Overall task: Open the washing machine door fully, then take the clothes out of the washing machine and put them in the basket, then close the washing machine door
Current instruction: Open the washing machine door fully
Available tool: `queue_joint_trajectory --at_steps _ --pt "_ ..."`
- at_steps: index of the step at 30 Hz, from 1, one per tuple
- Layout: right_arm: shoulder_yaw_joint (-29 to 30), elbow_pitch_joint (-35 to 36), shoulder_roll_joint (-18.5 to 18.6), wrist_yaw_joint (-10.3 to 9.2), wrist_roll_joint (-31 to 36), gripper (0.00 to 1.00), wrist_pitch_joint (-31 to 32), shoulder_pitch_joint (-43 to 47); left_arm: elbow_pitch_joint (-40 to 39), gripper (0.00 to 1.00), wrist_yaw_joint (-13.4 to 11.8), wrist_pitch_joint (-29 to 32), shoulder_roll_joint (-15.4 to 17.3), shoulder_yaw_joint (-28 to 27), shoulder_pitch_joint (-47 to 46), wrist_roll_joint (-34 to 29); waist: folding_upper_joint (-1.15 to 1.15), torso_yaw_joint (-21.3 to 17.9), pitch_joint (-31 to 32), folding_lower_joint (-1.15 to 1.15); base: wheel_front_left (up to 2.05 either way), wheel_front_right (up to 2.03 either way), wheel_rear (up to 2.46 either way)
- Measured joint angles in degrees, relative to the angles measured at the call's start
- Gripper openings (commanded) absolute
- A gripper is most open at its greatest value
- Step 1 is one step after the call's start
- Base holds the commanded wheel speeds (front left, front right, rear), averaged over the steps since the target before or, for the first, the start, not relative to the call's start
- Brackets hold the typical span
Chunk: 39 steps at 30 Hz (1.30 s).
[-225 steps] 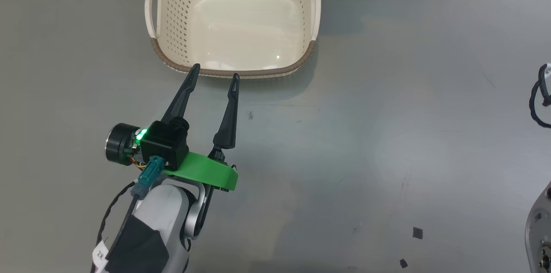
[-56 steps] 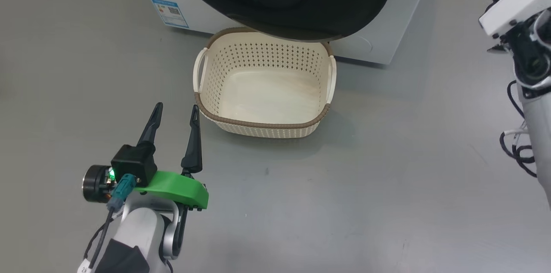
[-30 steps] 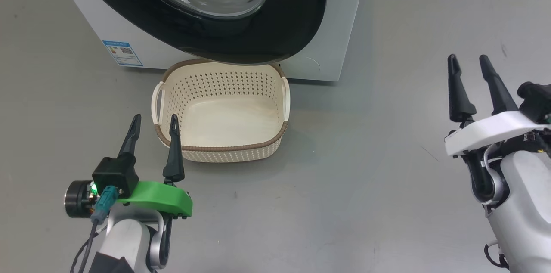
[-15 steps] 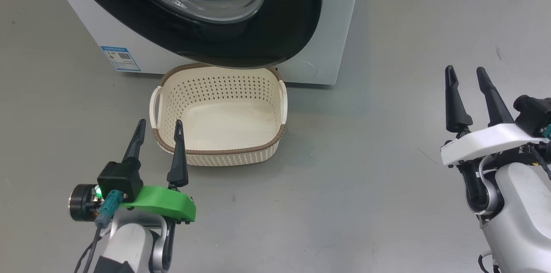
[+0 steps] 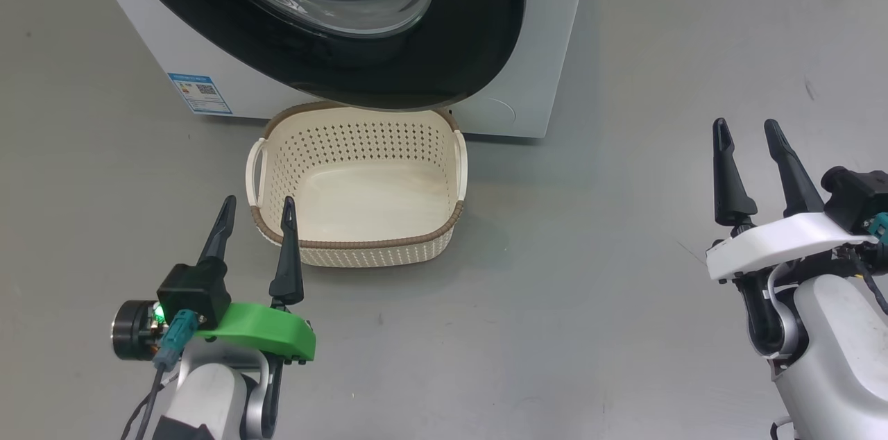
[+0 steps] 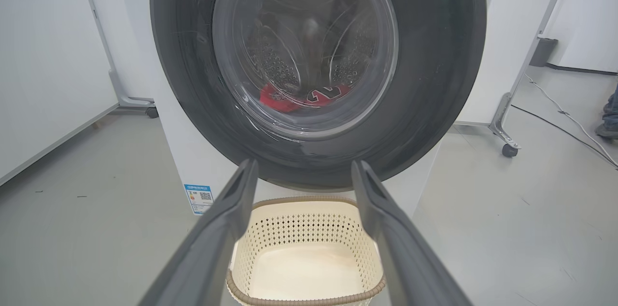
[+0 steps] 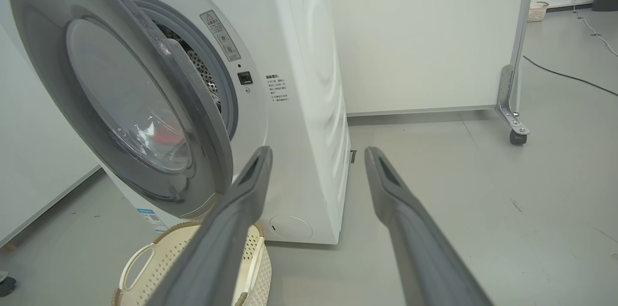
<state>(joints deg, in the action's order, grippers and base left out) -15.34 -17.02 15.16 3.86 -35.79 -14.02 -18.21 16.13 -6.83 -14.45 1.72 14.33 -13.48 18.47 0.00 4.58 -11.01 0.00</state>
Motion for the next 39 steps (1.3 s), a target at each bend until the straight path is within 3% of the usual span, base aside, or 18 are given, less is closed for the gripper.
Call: queue_joint_trajectory --at_steps 23,24,25,26,39 --pt "0.42 1.02 -0.11 -0.04 1.63 1.00 0.00 0.61 -0.11 1.00 0.00 0.00 0.00 0.63 0.09 0.00 0.00 0.62 -0.47 0.00 0.00 0.00 0.00" --pt "0.41 1.07 -0.11 -0.04 1.68 0.92 0.00 0.76 -0.11 1.00 0.00 0.00 0.00 0.67 0.09 0.00 0.00 0.67 -0.47 0.00 0.00 0.00 0.00" --pt "0.41 1.08 -0.10 -0.03 1.68 0.41 0.00 0.86 -0.11 1.00 0.00 0.00 0.00 0.76 0.09 0.00 0.00 0.72 -0.47 0.00 0.00 0.00 0.00" --pt "0.42 1.13 -0.11 0.02 1.65 0.00 0.00 0.90 -0.11 1.00 0.00 0.00 0.00 0.87 0.09 0.00 0.00 0.78 -0.48 0.00 0.00 0.00 0.00" --pt "2.09 2.85 0.62 0.80 -1.87 0.00 1.54 -1.85 -0.62 1.00 0.00 0.00 0.05 3.18 0.05 0.15 0.00 2.53 -2.53 0.00 0.00 0.00 0.00"
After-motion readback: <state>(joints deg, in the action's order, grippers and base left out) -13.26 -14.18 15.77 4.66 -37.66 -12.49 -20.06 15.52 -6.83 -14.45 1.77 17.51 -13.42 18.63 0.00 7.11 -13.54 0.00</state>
